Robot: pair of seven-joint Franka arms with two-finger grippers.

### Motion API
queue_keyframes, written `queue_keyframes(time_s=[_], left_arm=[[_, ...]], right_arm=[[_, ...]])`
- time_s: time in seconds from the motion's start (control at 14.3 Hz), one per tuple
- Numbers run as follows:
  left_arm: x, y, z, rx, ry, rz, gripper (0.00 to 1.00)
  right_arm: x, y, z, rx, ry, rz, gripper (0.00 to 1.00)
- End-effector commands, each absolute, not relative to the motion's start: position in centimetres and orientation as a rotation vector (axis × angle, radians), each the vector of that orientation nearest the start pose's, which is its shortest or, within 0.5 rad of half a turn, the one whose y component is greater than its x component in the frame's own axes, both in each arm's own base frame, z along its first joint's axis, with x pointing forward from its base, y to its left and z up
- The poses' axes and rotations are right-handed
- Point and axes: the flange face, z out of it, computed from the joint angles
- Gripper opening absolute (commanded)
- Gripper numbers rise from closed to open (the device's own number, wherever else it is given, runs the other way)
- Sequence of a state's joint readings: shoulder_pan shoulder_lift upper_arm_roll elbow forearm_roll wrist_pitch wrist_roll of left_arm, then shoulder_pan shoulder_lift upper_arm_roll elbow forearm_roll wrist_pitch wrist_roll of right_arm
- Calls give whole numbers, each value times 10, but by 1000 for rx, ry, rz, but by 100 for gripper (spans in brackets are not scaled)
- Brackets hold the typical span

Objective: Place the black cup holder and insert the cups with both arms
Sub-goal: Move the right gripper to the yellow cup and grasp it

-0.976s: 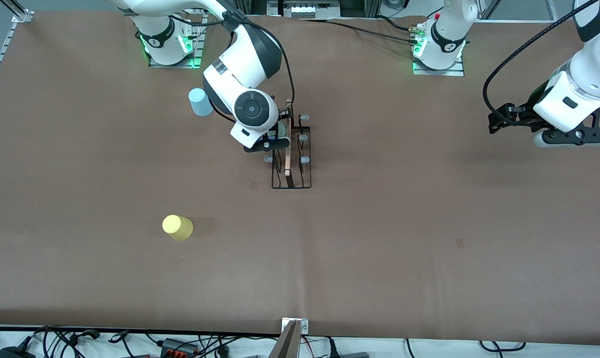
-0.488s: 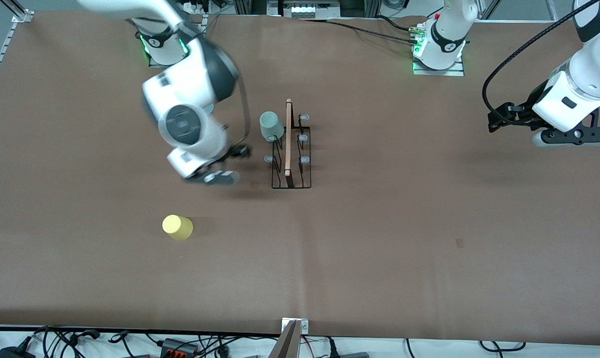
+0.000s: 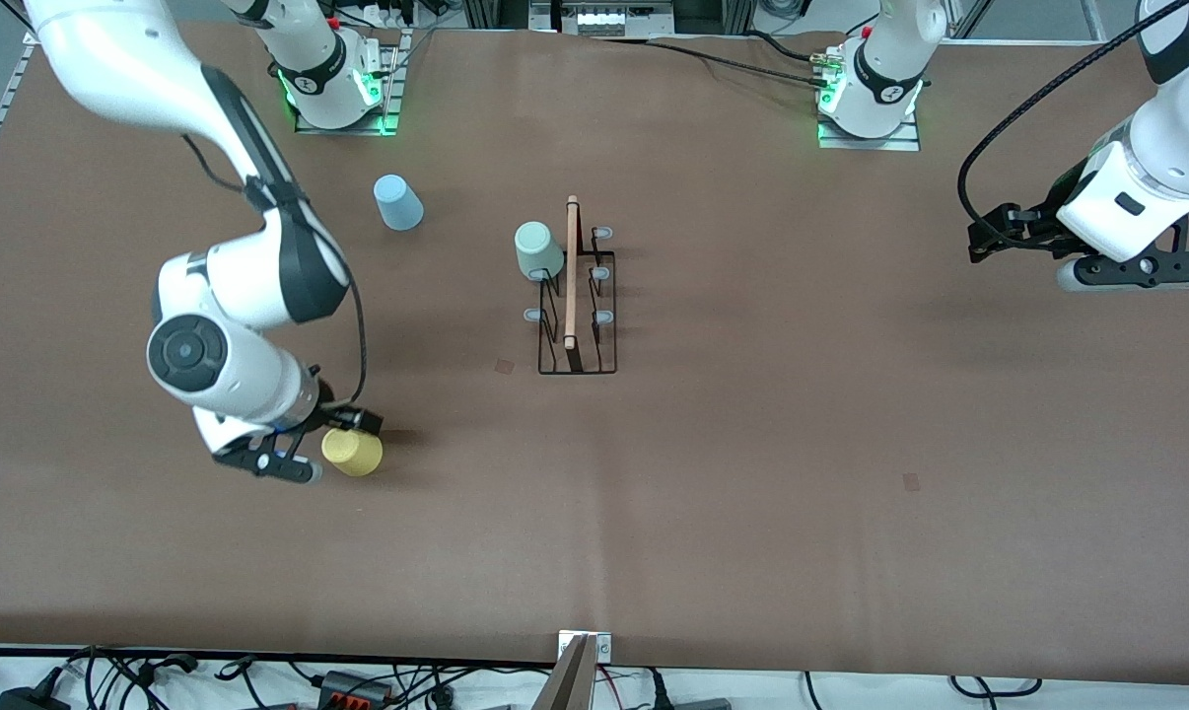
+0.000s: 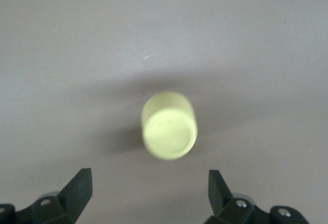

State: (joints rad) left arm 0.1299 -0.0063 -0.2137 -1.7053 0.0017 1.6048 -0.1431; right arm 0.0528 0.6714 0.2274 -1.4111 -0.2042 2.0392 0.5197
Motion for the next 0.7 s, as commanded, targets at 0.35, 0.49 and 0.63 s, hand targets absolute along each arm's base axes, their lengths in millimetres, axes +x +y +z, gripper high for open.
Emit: queue_keyframes(time_s=[0.35, 0.49, 0.63], left_arm=[[547, -40, 573, -3189, -119, 129, 100], [547, -40, 573, -3189, -121, 129, 100], [549, -46, 579, -3187, -100, 107, 100]], right_arm=[[723, 138, 254, -3152, 213, 29, 100], [721, 138, 245, -3119, 236, 70, 100], [719, 135, 237, -3127, 179, 106, 100]])
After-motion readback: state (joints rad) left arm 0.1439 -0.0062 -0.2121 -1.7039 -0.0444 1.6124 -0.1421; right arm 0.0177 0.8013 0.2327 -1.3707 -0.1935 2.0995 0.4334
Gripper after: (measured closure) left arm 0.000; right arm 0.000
